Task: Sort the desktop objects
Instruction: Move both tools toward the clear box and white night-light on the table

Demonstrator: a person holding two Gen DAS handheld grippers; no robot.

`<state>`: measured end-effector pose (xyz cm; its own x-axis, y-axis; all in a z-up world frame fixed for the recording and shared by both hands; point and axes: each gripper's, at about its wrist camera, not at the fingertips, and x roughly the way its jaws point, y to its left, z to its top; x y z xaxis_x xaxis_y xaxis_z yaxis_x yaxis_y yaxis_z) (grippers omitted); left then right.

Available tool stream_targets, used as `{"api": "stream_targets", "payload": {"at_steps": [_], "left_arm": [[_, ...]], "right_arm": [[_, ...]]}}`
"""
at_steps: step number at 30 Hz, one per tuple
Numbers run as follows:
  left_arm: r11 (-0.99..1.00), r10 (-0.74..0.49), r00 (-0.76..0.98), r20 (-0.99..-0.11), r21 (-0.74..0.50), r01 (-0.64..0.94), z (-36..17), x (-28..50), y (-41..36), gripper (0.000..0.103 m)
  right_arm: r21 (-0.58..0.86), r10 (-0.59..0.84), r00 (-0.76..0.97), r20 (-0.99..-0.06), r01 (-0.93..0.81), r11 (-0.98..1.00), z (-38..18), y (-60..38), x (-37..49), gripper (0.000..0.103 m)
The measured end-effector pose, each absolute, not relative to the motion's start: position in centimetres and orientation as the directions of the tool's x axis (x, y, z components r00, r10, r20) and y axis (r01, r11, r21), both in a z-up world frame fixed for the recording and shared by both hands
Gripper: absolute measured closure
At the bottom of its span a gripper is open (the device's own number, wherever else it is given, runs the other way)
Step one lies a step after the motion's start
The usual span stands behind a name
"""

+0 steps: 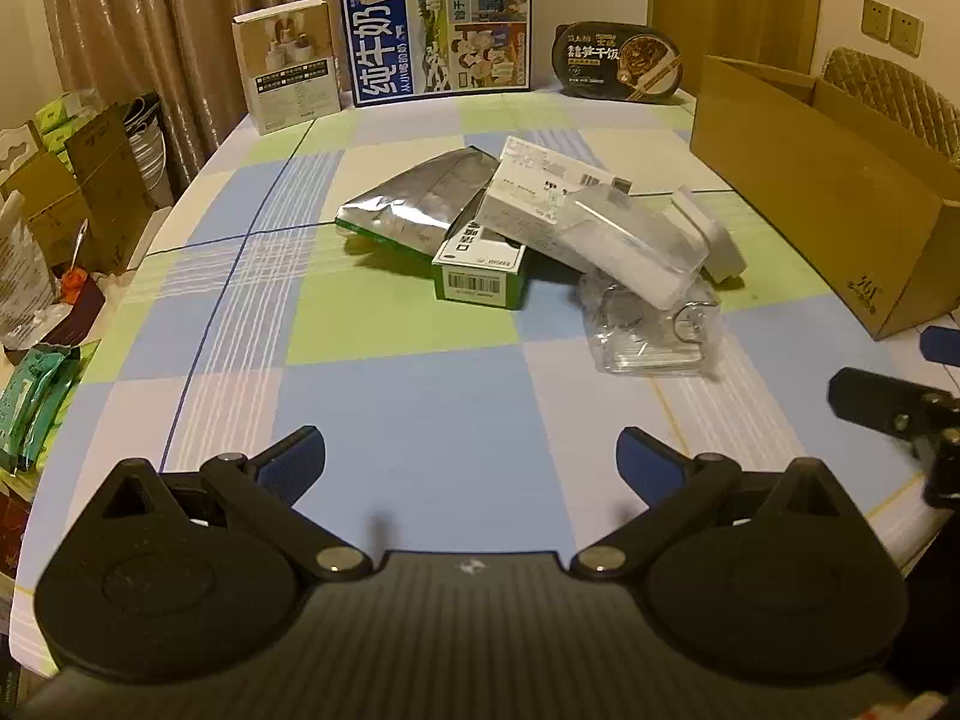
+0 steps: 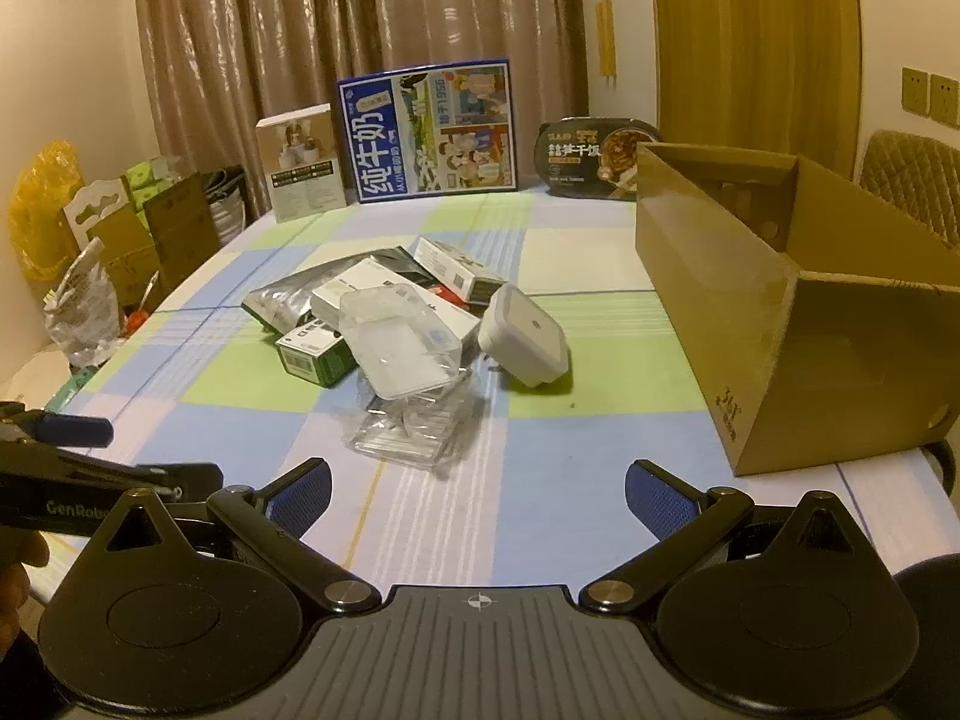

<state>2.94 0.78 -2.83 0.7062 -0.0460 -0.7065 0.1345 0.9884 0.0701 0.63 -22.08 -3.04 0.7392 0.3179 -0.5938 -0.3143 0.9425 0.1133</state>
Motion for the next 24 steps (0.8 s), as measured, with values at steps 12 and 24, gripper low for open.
{"api": "stream_targets", "payload": {"at_steps": [12, 24], "left_arm": [[0.988, -0.044, 0.690, -0.722, 0.070, 0.137, -3.4, 2.5, 0.8, 0.001], [0.994, -0.054, 0.667, -0.743, 0.024, 0.107, -3.6, 3.5, 1.6, 0.001]], "right_arm": [[0.141, 0.313, 0.745, -0.589, -0.287, 0.948, -3.2, -22.6, 0.7, 0.002], [0.140, 0.315, 0.741, -0.593, -0.290, 0.947, -3.5, -22.3, 0.8, 0.002]]}}
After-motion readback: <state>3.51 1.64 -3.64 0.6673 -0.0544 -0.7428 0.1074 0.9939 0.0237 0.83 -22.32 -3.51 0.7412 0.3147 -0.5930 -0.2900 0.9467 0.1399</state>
